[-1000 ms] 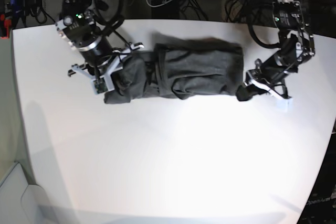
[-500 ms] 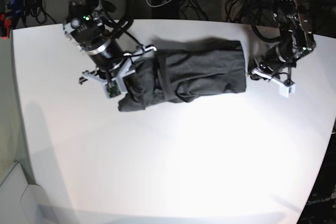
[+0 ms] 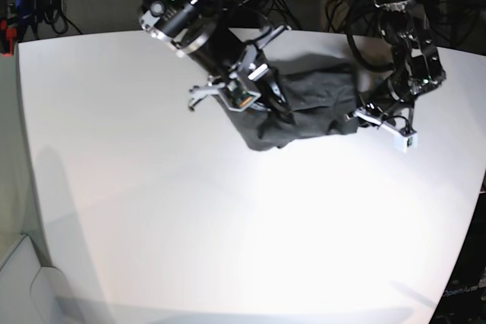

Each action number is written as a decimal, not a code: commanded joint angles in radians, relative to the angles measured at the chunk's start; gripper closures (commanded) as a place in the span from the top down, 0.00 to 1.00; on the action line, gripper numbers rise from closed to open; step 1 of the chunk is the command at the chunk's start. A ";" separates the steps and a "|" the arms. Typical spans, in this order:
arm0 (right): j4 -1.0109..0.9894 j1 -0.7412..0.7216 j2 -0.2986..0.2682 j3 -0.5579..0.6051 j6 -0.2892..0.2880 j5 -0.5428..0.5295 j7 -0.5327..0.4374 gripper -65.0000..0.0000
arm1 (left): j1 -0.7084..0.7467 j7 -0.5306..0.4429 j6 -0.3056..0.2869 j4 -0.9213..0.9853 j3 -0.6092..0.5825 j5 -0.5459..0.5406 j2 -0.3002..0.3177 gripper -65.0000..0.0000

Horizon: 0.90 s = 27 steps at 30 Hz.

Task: Layout the t-shirt on the table in an organized manner, then fold the t-shirt properly
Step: 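Lift the strip end with the right gripper and fold it over toward the left gripper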

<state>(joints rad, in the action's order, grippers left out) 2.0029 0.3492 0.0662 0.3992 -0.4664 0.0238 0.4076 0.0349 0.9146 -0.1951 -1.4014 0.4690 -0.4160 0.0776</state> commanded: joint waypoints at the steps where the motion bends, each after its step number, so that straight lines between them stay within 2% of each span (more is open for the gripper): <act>1: 0.008 -0.022 0.010 0.027 -0.004 -0.017 -0.034 0.00 | 0.001 0.033 0.009 0.006 -0.002 0.027 0.003 0.00; 11: -0.161 -0.184 0.019 0.122 -0.001 -0.017 0.021 0.00 | 0.004 0.039 0.007 0.001 -0.002 0.026 0.004 0.00; 19: -0.290 -0.266 0.060 0.234 -0.001 -0.017 0.023 0.00 | 0.003 0.037 0.007 0.003 -0.002 0.032 0.006 0.00; 23: -0.379 -0.318 0.090 0.240 -0.001 -0.017 0.023 0.00 | 0.007 0.041 0.007 0.001 0.001 0.027 0.012 0.00; 27: -0.457 -0.385 0.091 0.240 -0.001 -0.017 0.023 0.00 | 0.009 0.042 0.007 0.000 0.004 0.027 0.014 0.00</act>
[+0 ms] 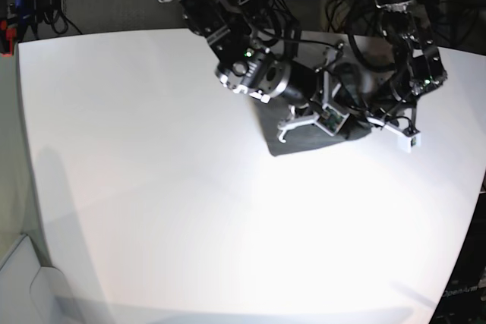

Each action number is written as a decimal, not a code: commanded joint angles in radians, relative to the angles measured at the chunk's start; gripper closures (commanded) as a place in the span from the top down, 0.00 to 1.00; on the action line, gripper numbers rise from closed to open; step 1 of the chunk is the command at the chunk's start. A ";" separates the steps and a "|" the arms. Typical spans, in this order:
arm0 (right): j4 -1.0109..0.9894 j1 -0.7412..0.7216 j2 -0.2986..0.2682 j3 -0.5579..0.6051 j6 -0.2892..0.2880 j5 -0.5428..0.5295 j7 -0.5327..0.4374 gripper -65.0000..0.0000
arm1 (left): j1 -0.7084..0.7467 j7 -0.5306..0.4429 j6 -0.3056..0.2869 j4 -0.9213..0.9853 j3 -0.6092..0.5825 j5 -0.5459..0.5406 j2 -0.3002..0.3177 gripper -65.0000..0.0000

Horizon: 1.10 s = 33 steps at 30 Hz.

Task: Layout the t-shirt on the table in an organized manner, then fold the t-shirt properly
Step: 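Lift the strip end with the right gripper and fold it over toward the left gripper, then press the folded bundle down with the right gripper and release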

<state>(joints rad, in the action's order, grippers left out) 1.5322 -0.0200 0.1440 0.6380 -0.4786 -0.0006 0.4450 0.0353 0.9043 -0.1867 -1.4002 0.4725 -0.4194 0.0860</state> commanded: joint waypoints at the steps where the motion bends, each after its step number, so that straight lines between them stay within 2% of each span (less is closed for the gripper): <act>1: 0.006 -0.028 0.013 -0.002 0.011 0.007 -0.015 0.00 | 0.008 0.054 -0.001 -0.001 0.001 0.029 0.005 0.00; 6: 0.009 -0.054 0.013 -0.005 0.011 0.007 -0.015 0.00 | 0.018 0.057 0.002 -0.052 0.002 0.029 0.030 0.00; 11: 0.021 -0.051 0.013 -0.085 0.011 0.007 -0.022 0.00 | 0.018 0.106 0.005 -0.130 0.002 0.030 0.037 0.00; 15: 0.021 -0.053 0.013 -0.091 0.011 0.007 -0.022 0.00 | 0.021 0.112 0.005 -0.161 0.005 0.032 0.039 0.00; 21: 0.015 -0.048 0.013 -0.083 0.011 0.007 -0.022 0.00 | 0.050 0.155 0.000 -0.253 0.105 0.038 0.041 0.00; 24: 0.014 -0.050 0.013 -0.079 0.011 0.006 -0.022 0.00 | 0.068 0.198 -0.001 -0.288 0.160 0.038 0.085 0.00; 29: -0.019 -0.067 0.013 -0.017 0.011 0.006 -0.025 0.00 | 0.125 0.203 -0.001 -0.307 0.233 0.038 0.139 0.00; 33: -0.106 -0.094 0.013 0.000 0.011 0.006 -0.027 0.00 | 0.143 0.203 -0.003 -0.313 0.269 0.038 0.143 0.00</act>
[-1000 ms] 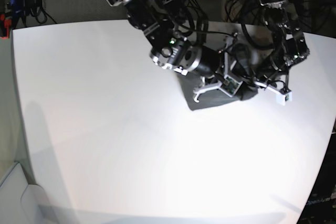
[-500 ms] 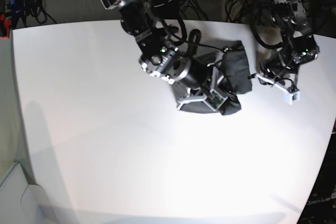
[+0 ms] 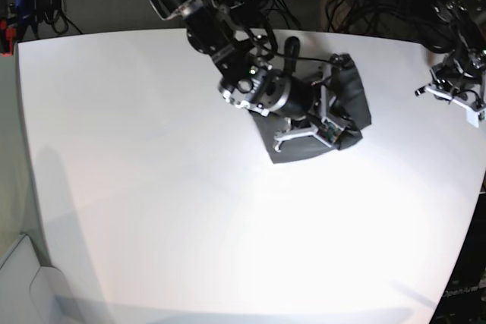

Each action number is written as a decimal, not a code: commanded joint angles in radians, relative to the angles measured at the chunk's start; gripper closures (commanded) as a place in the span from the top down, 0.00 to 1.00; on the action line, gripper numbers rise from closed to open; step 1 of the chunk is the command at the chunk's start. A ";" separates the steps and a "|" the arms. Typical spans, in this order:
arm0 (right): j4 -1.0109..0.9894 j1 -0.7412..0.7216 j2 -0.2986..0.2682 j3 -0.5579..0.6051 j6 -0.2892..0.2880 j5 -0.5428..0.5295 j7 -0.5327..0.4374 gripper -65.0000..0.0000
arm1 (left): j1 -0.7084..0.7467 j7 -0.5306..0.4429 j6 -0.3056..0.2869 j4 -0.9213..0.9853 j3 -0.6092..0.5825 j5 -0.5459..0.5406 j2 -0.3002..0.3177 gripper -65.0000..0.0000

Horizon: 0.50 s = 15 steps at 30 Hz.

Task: Layout the t-shirt on the table in an organized manner, then fold the t-shirt properly
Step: 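Press the folded bundle down with the right gripper and release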

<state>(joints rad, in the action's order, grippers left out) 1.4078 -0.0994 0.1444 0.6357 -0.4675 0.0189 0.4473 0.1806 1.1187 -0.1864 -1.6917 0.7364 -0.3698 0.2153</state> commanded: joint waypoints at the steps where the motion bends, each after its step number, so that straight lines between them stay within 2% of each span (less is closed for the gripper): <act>1: 0.003 -0.016 0.013 0.002 0.000 -0.014 -0.029 0.00 | 0.000 -0.012 -0.003 -0.025 0.008 -0.011 0.013 0.00; 7: -0.089 -0.038 0.013 0.011 0.000 -0.014 -0.072 0.00 | 0.003 -0.013 -0.003 -0.014 0.008 -0.011 0.009 0.00; 10: -0.137 -0.039 0.013 0.062 0.000 -0.014 -0.078 0.01 | 0.004 -0.013 -0.003 -0.012 0.008 -0.011 0.008 0.00; 12: -0.152 -0.039 0.013 0.091 0.000 -0.014 -0.080 0.06 | 0.003 -0.013 -0.003 -0.012 0.007 -0.011 0.008 0.00; 15: -0.141 -0.039 0.013 0.131 0.000 -0.014 -0.080 0.19 | 0.003 -0.013 -0.003 -0.012 0.007 -0.011 0.008 0.00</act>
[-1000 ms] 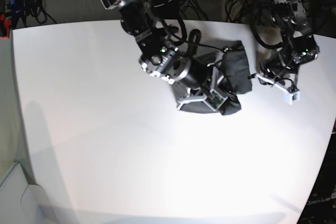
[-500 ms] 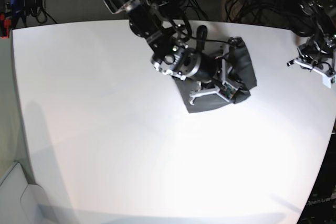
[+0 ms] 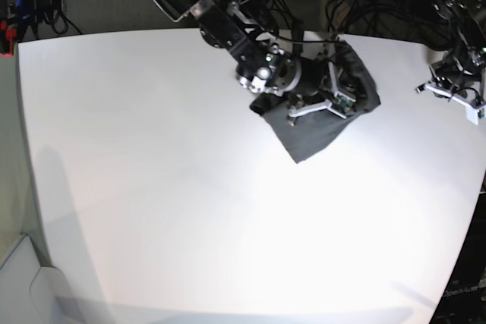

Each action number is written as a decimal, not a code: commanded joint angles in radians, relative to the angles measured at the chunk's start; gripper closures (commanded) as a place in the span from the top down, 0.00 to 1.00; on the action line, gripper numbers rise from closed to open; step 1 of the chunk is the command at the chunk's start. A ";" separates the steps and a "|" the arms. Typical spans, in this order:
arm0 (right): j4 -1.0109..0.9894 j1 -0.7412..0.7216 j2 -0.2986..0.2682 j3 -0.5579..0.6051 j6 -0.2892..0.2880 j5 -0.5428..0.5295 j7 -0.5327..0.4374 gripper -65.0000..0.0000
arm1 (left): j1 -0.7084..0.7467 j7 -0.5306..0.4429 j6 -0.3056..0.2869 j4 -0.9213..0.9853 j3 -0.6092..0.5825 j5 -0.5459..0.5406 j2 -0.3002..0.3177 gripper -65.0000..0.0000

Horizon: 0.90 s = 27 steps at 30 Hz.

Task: Layout the t-shirt on the table in an organized manner, then fold the t-shirt properly
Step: 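Press the folded bundle down with the right gripper and release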

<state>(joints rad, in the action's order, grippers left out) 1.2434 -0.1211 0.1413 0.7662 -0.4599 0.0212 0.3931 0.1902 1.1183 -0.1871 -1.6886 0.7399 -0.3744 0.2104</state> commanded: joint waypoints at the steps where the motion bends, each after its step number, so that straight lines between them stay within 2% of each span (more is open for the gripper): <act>1: 0.032 -0.013 0.016 0.009 -0.007 -0.016 -0.026 0.24 | -0.007 -0.013 -0.002 -0.015 0.004 -0.007 0.013 0.00; 4: 0.071 -0.007 0.016 0.016 -0.007 -0.016 -0.026 0.35 | -0.007 -0.013 -0.002 -0.015 0.002 -0.007 0.013 0.00; 7: 0.109 -0.007 0.016 0.017 -0.007 -0.017 -0.024 0.39 | -0.007 -0.013 -0.002 -0.015 0.002 -0.007 0.013 0.00; 14: 0.287 0.031 0.016 0.100 -0.007 -0.016 -0.018 0.40 | -0.007 -0.013 -0.002 -0.014 0.005 -0.007 0.019 0.00; 18: 0.367 0.045 0.016 0.095 -0.007 -0.014 -0.015 0.39 | -0.001 -0.013 -0.002 -0.014 0.005 -0.007 0.019 0.00; 22: 0.376 0.042 -0.021 0.016 -0.007 -0.014 -0.015 0.39 | 0.021 -0.013 -0.004 -0.014 0.007 -0.005 0.022 0.00; 27: 0.342 0.041 -0.033 -0.095 -0.007 -0.014 -0.024 0.39 | 0.055 -0.059 -0.004 0.009 0.007 -0.008 0.057 0.00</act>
<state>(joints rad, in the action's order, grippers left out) 1.5749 -0.0669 0.0967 0.6670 -0.4637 0.0189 0.3832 0.2493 1.0679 -0.1871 -1.6653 0.7441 -0.3698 0.2527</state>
